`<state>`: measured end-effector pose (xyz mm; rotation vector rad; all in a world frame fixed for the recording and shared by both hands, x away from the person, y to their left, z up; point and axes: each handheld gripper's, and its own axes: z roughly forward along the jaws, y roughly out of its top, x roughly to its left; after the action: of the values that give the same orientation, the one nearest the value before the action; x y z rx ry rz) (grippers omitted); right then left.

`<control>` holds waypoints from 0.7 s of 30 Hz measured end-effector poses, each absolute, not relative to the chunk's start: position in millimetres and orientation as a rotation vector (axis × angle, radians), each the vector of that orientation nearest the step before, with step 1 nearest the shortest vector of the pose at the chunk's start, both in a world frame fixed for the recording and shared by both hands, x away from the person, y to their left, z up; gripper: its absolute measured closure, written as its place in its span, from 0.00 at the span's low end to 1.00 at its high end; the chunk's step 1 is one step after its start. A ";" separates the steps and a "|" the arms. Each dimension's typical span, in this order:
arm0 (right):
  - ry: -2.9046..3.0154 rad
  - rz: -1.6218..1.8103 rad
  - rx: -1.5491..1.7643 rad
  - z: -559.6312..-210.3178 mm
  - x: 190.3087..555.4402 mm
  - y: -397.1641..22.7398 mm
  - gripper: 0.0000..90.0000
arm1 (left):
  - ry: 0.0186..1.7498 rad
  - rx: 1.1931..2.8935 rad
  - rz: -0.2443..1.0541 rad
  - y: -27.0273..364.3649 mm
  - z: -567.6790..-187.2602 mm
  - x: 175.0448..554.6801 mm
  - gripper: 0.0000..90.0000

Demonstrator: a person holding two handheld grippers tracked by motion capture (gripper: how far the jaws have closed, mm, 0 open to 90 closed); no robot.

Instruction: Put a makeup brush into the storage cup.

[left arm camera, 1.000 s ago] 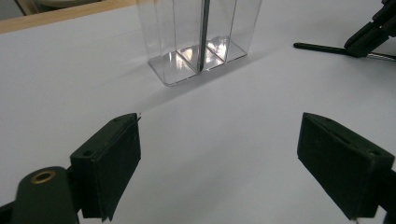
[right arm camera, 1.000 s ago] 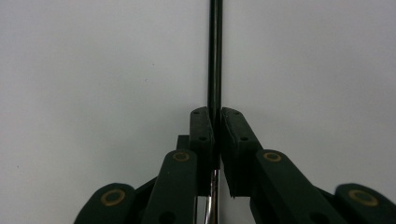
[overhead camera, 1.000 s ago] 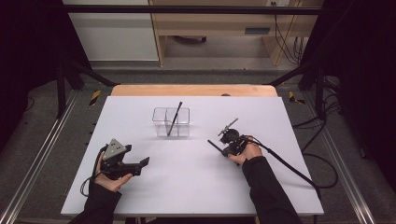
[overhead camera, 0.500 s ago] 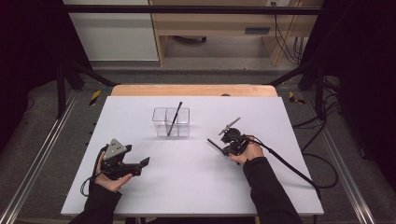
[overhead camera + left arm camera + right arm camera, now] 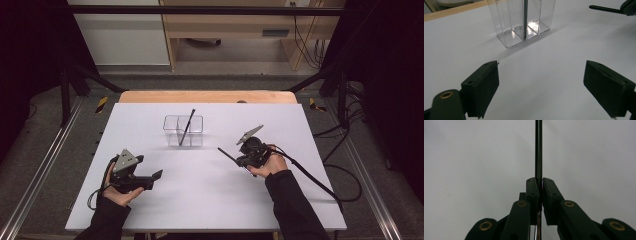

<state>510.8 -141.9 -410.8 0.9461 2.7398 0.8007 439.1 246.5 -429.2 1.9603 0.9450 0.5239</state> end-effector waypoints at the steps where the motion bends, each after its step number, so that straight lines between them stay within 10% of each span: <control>1: 2.746 0.807 0.922 -407.8 507.1 -140.0 0.94 | 0.939 1.962 0.523 245.7 -428.8 438.7 0.14; 21: 2.841 0.910 0.776 -389.0 487.4 -124.2 0.94 | 0.754 2.045 0.509 222.1 -416.3 428.6 0.13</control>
<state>487.4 -124.2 -389.0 0.7757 2.8406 0.9104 428.6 222.1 -416.3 2.0453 0.7545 0.5093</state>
